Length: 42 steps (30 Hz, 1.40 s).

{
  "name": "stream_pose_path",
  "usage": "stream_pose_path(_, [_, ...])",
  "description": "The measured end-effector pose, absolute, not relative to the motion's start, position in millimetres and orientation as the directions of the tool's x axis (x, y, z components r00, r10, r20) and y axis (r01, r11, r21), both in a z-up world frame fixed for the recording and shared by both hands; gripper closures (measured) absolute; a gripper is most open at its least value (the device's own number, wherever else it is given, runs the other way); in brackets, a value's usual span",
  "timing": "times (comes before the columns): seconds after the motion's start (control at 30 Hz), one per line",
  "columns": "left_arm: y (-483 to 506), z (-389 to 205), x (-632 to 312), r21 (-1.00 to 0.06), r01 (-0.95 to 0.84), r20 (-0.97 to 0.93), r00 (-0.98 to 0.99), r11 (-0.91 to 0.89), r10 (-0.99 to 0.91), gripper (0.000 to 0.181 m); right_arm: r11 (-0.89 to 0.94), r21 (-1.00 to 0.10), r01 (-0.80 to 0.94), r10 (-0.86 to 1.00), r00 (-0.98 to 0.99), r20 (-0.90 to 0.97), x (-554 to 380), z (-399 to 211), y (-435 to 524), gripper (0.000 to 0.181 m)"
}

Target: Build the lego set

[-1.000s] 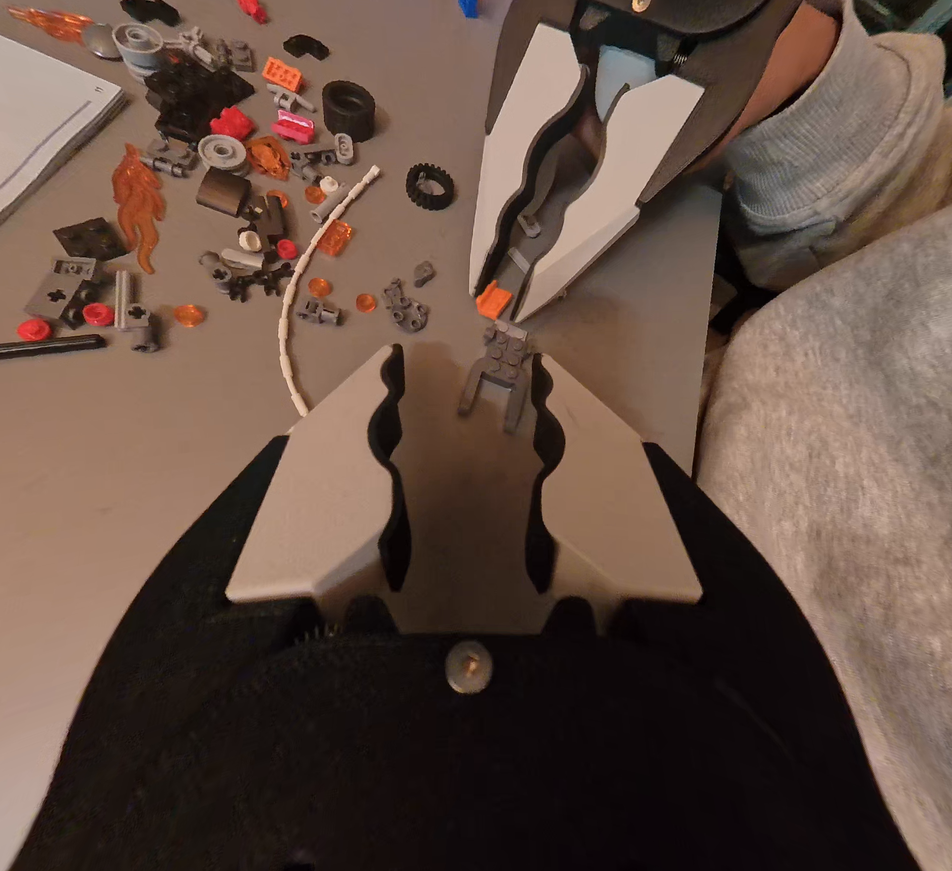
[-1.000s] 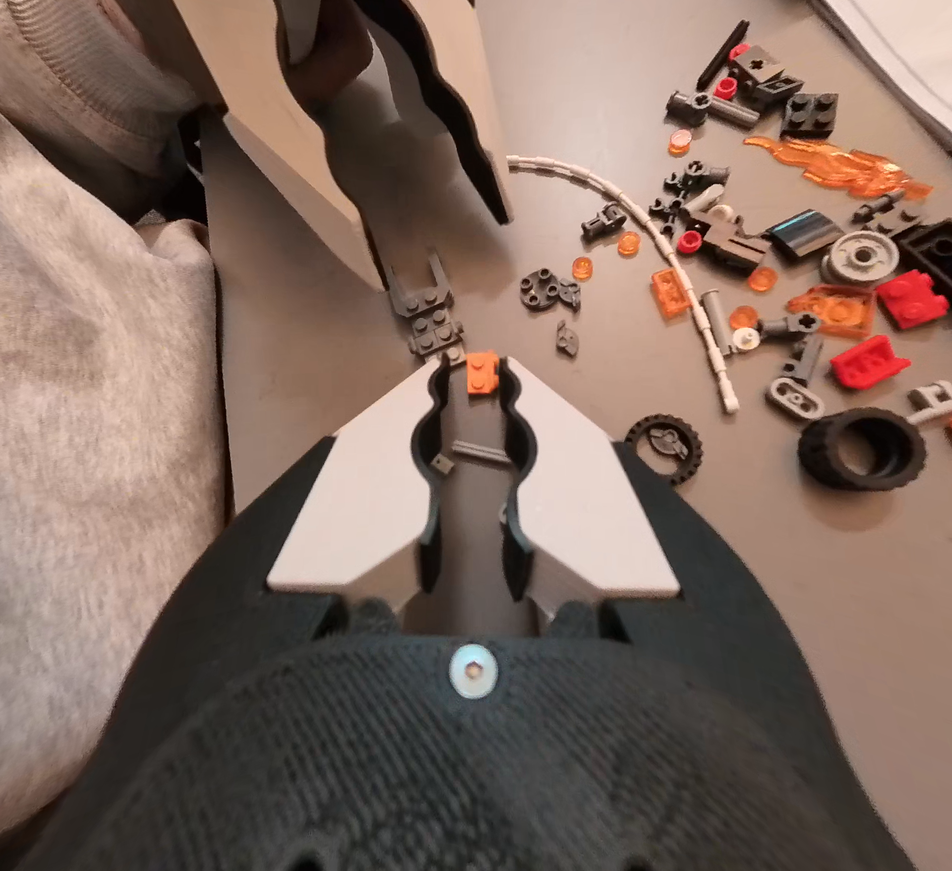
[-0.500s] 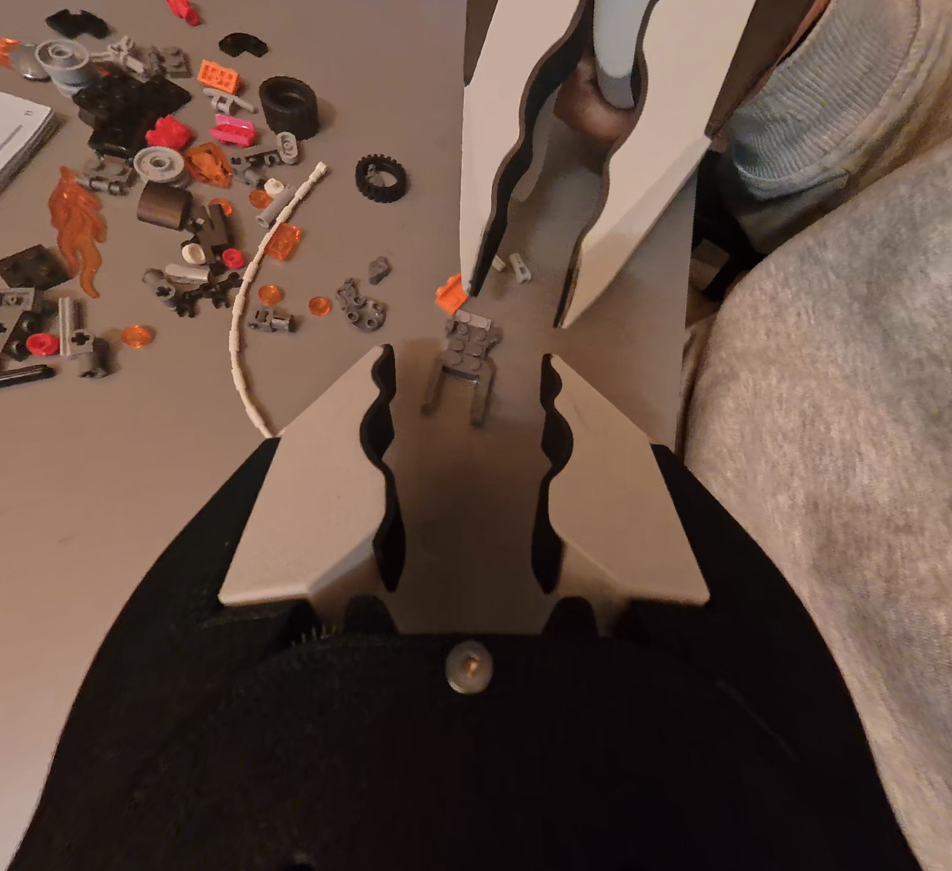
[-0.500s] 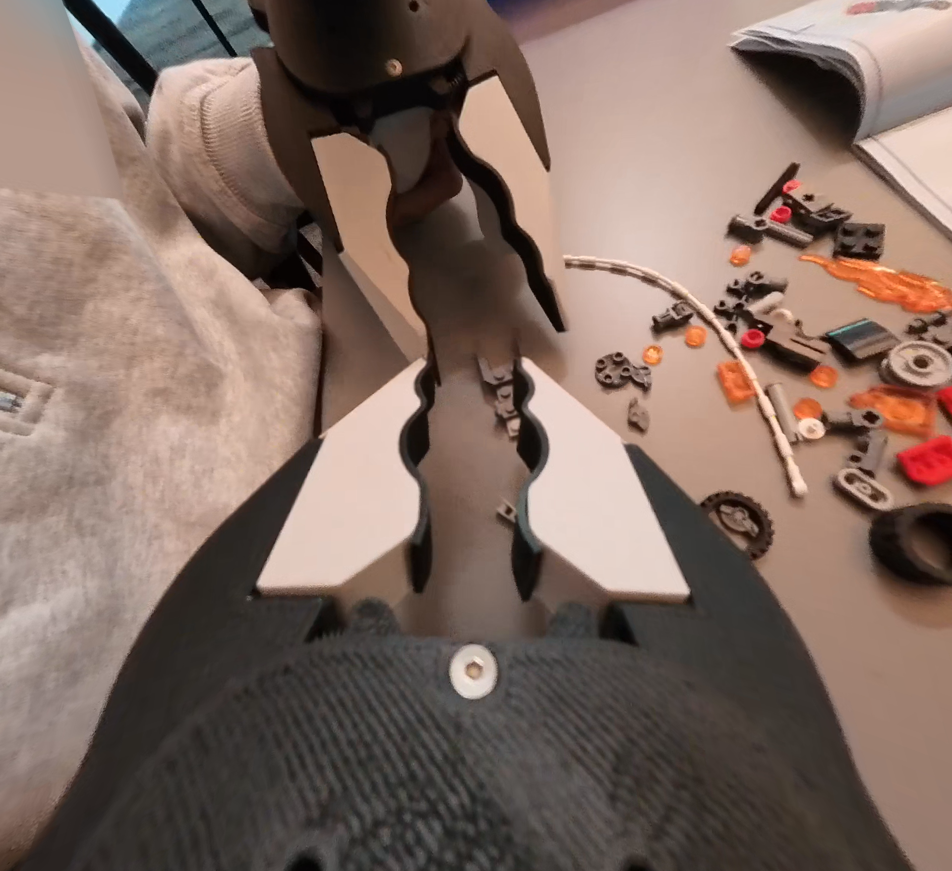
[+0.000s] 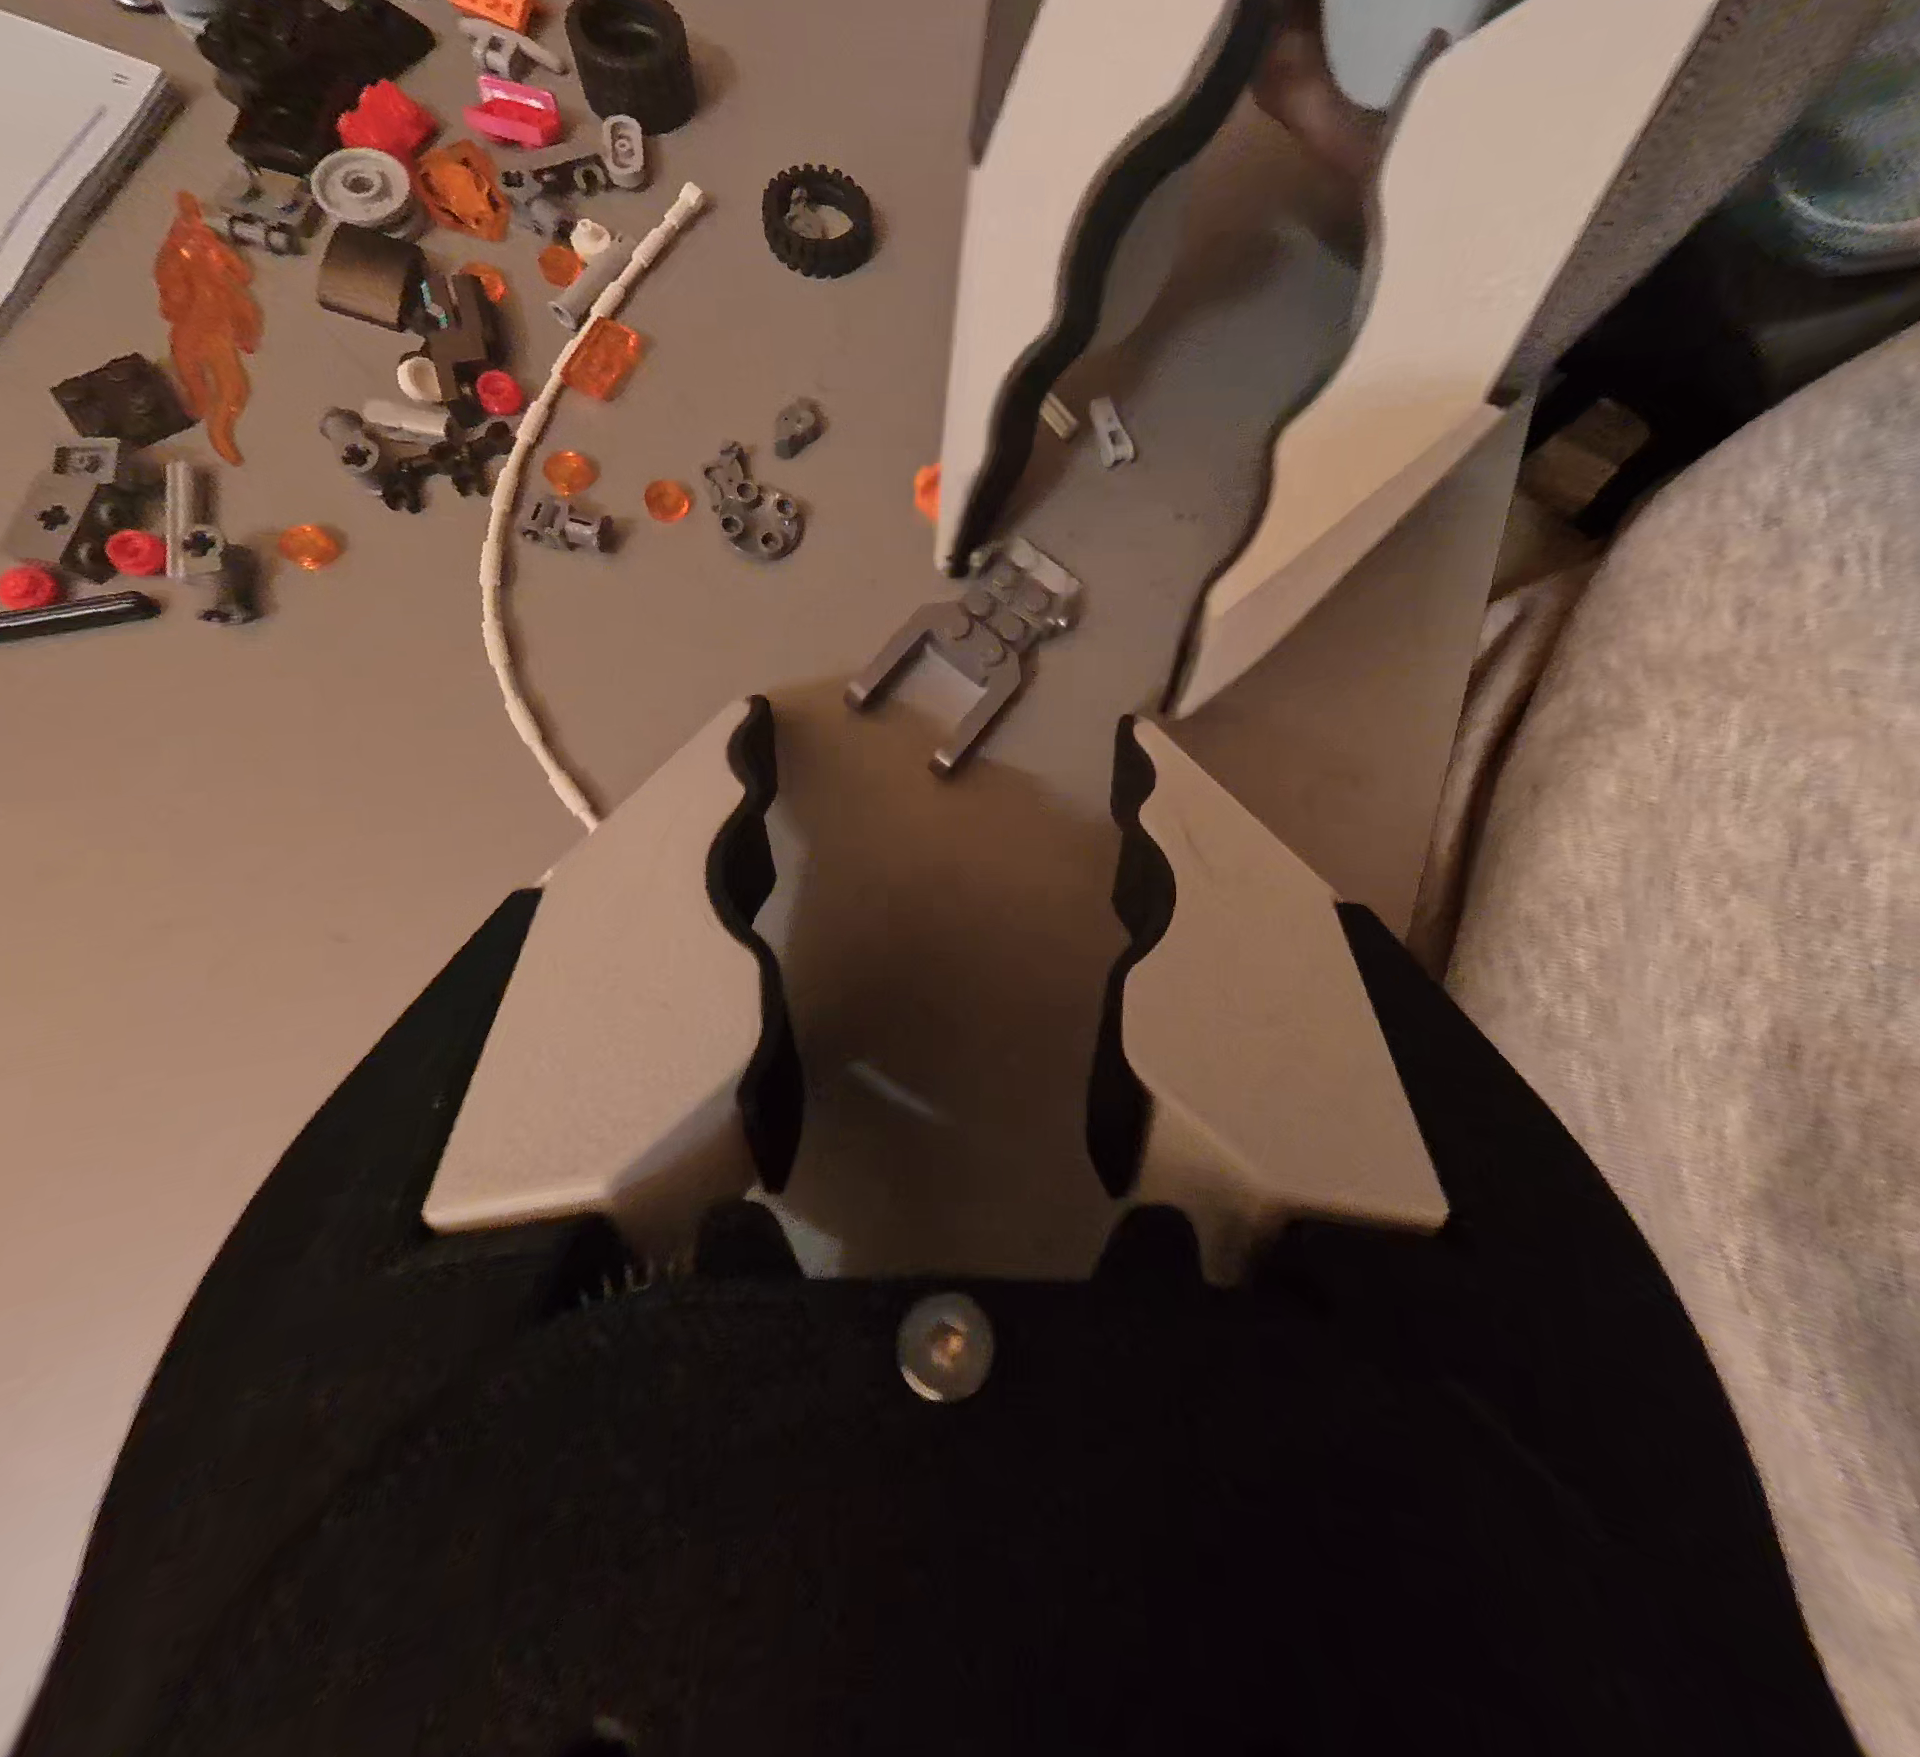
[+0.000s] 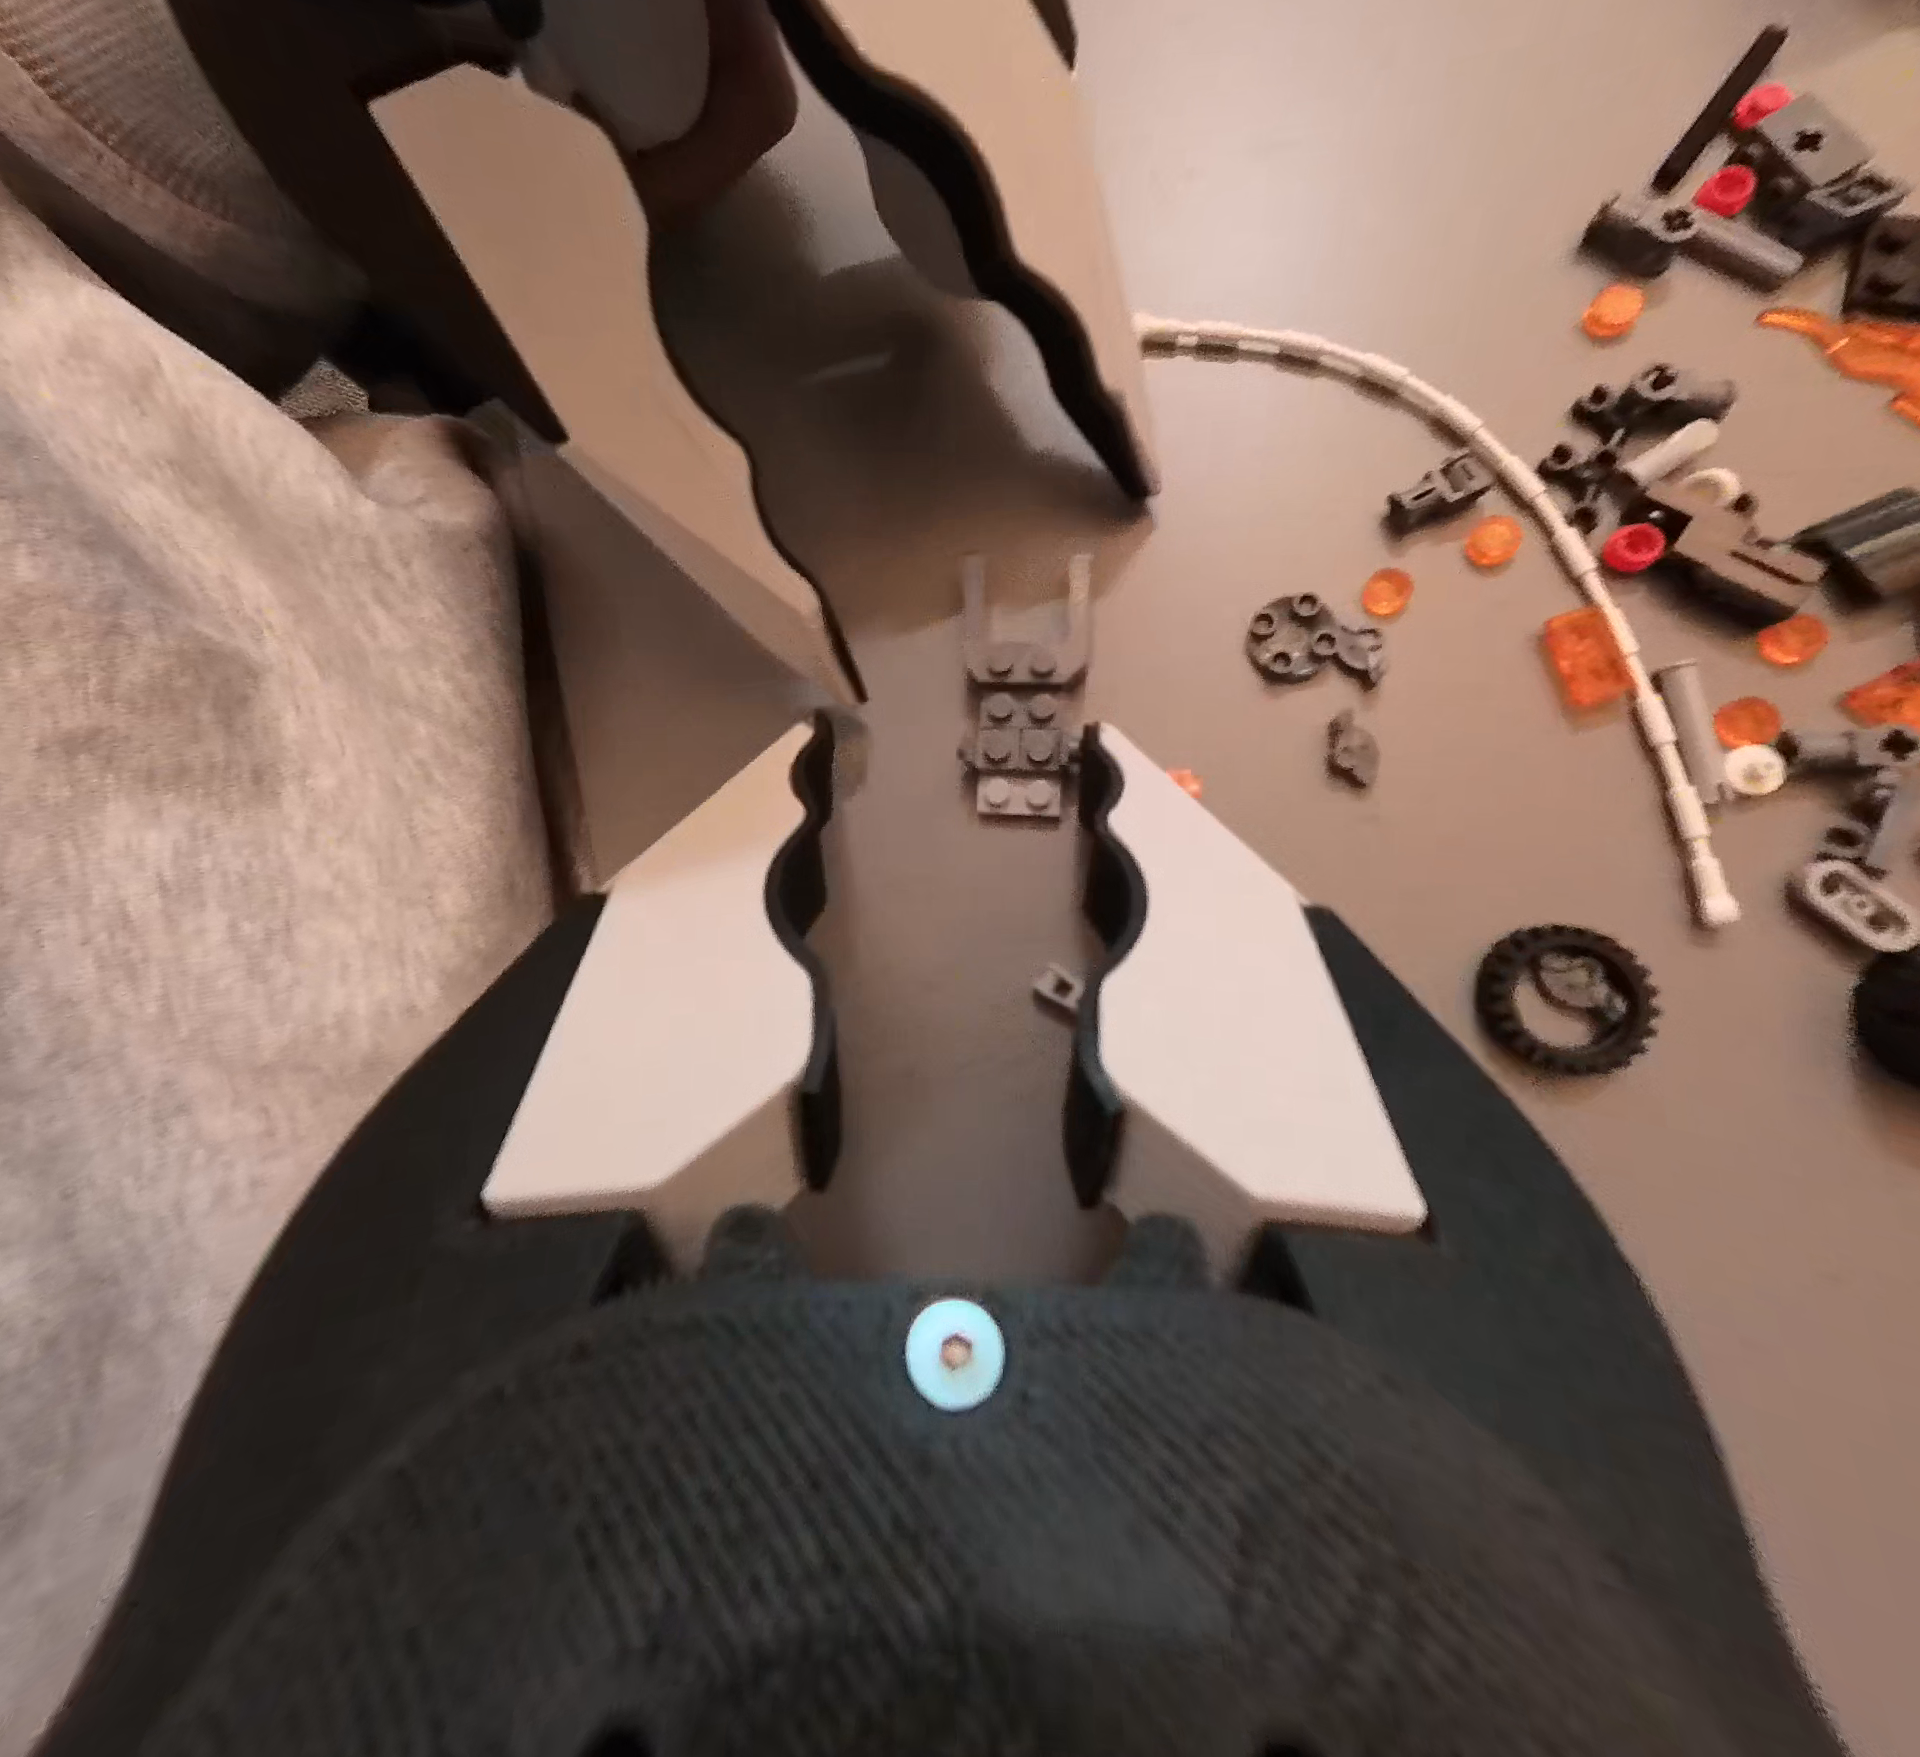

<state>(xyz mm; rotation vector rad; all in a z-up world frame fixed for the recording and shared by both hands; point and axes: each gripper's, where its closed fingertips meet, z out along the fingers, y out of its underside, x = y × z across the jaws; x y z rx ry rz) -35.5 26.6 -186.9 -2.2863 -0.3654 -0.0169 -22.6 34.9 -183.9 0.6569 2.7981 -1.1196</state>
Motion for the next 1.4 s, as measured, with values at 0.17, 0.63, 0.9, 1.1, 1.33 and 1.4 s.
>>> stream_pose_path(0.17, [23.7,-187.1,-45.3,-0.725,0.295,0.111,0.942,-0.623,0.316,0.122,0.637,-0.621,0.456,0.392,-0.886,-0.249,-3.1,-183.0,34.5,0.135])
stream_pose_path(0.63, [18.7,-172.5,-51.5,-0.781,0.35,0.158,0.912,-0.518,0.378,0.133,0.516,-0.748,0.417,0.365,-0.897,-0.248,15.0,-154.7,25.9,0.144])
stream_pose_path(0.9, [23.0,-163.3,-12.8,-0.77,0.254,0.117,0.958,-0.585,0.261,0.12,0.475,-0.779,0.409,0.497,-0.855,-0.146,-19.4,-150.6,60.8,0.151])
stream_pose_path(1.1, [24.8,-181.9,-8.8,-0.712,0.219,0.049,0.963,-0.667,0.264,0.121,0.533,-0.744,0.403,0.516,-0.852,-0.092,-50.1,-160.8,71.7,0.16])
stream_pose_path(1.33, [19.6,-190.4,-15.4,-0.7,0.243,0.06,0.957,-0.671,0.284,0.124,0.634,-0.669,0.388,0.441,-0.892,-0.1,-57.3,-181.3,65.1,0.167])
stream_pose_path(1.4, [16.4,-190.1,-21.1,-0.703,0.248,0.049,0.952,-0.666,0.302,0.126,0.658,-0.647,0.385,0.428,-0.898,-0.099,-56.6,-186.5,65.6,0.169])
